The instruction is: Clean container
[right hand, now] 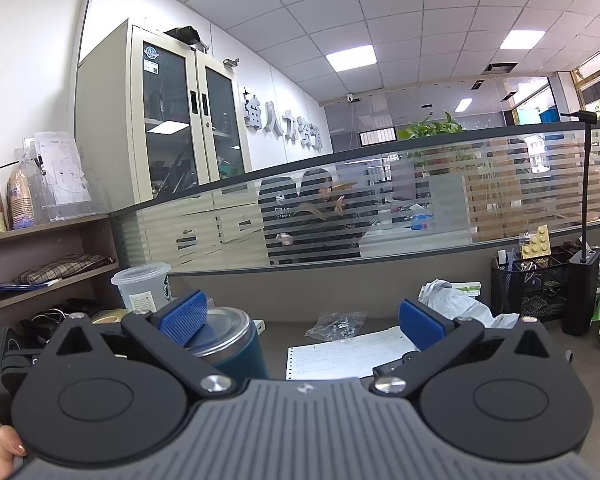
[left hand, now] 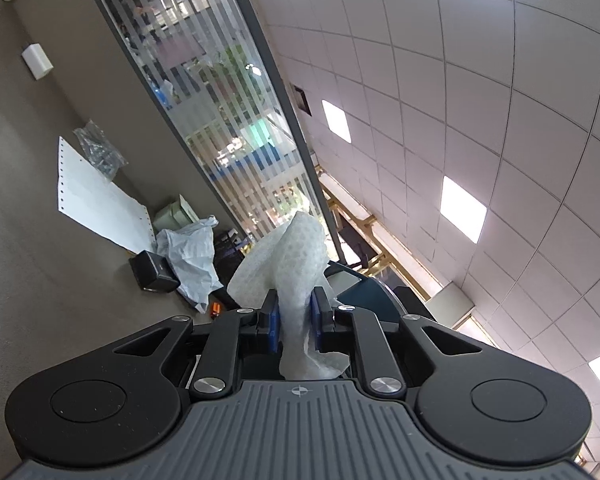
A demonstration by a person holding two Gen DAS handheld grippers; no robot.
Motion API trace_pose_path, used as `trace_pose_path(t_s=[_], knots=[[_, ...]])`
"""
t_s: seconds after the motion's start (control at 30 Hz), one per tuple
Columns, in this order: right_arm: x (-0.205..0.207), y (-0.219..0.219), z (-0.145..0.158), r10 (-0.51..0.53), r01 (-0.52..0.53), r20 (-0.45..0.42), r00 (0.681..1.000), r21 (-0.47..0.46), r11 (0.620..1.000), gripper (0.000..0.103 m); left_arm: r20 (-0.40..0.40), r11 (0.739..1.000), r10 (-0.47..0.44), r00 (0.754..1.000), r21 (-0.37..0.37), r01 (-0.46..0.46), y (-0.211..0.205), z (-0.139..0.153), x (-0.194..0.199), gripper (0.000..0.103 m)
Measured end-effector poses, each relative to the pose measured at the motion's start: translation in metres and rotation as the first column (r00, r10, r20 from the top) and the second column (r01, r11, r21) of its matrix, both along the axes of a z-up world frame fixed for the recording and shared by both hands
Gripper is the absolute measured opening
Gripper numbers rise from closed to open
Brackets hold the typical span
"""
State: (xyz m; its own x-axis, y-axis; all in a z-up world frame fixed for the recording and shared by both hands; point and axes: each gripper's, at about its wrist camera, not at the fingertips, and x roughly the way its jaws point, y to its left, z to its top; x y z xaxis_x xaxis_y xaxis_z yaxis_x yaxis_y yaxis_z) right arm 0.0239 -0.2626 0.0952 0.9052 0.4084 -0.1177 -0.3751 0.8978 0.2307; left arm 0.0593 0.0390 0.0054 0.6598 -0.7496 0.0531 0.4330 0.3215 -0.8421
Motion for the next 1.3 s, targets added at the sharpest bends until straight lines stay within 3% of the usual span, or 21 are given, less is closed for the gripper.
trace_pose_path(t_s=[0.37,0.97,1.3], knots=[[0.001,-0.003,0.001,-0.007,0.007,0.002,1.0,0.002,1.0,0.103,0.01,0.998,-0.027,1.0,0.059,0.026,0.002,0.008,-0.015,0.019],[0.001,-0.002,0.0,-0.003,0.003,0.003,1.0,0.002,1.0,0.103,-0.006,0.999,-0.038,0.999,0.014,0.038,0.003,0.0,-0.001,0.021],[0.001,-0.003,-0.002,-0.003,0.003,0.002,1.0,0.011,1.0,0.103,0.006,0.994,-0.065,0.998,0.092,0.064,0.003,0.011,-0.012,0.02]])
